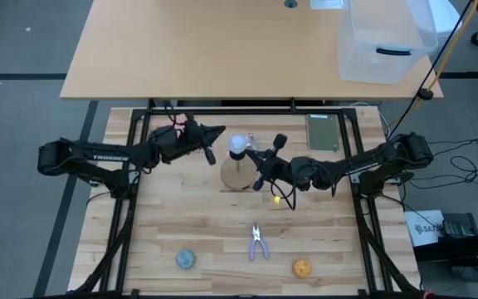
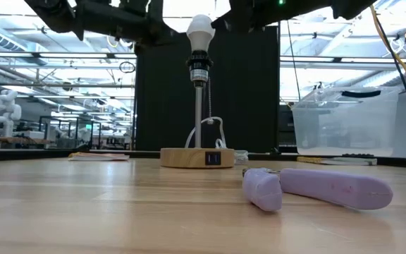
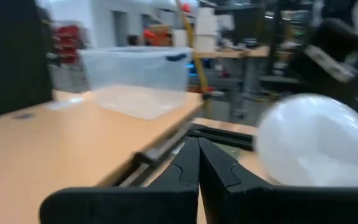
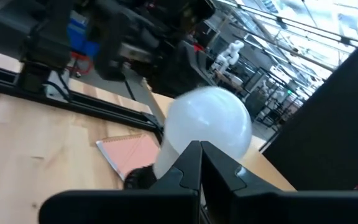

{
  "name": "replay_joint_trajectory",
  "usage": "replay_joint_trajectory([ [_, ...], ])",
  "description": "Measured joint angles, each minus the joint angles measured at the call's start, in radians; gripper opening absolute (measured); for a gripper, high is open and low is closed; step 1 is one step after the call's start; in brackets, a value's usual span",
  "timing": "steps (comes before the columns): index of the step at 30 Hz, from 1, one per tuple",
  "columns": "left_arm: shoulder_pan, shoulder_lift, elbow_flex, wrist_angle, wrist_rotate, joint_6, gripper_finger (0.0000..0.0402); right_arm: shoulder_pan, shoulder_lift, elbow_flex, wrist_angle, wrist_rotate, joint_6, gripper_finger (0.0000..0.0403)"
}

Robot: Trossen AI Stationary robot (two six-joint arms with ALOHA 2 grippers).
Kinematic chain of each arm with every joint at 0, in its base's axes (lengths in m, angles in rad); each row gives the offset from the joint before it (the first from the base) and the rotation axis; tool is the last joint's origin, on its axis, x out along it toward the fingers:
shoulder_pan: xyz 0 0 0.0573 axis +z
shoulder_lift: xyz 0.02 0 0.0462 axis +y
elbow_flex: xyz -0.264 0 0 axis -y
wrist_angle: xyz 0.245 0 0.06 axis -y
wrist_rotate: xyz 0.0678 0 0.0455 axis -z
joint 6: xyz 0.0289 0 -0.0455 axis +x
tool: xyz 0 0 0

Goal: Screw lightbulb
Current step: Remove the lightbulb from the lamp

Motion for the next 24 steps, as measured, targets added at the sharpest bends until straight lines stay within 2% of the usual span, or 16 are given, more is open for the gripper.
replay_joint_trajectory([
  [4,0.006,0.031,0.0,0.012,0.134,-0.023,0.0,-0.013,0.0,0.0,-0.006,-0.001,0.009,0.0],
  [6,0.0,0.051,0.0,0.024,0.164,-0.023,0.0,-0.018,0.0,0.0,-0.007,-0.001,0.009,0.0],
  [18,-0.041,0.069,0.0,0.027,0.134,-0.021,0.0,-0.045,-0.001,0.0,-0.014,0.028,0.01,0.0],
  [24,-0.082,0.067,0.0,-0.013,0.078,-0.029,0.0,-0.058,-0.001,0.0,-0.018,0.034,0.007,0.0],
])
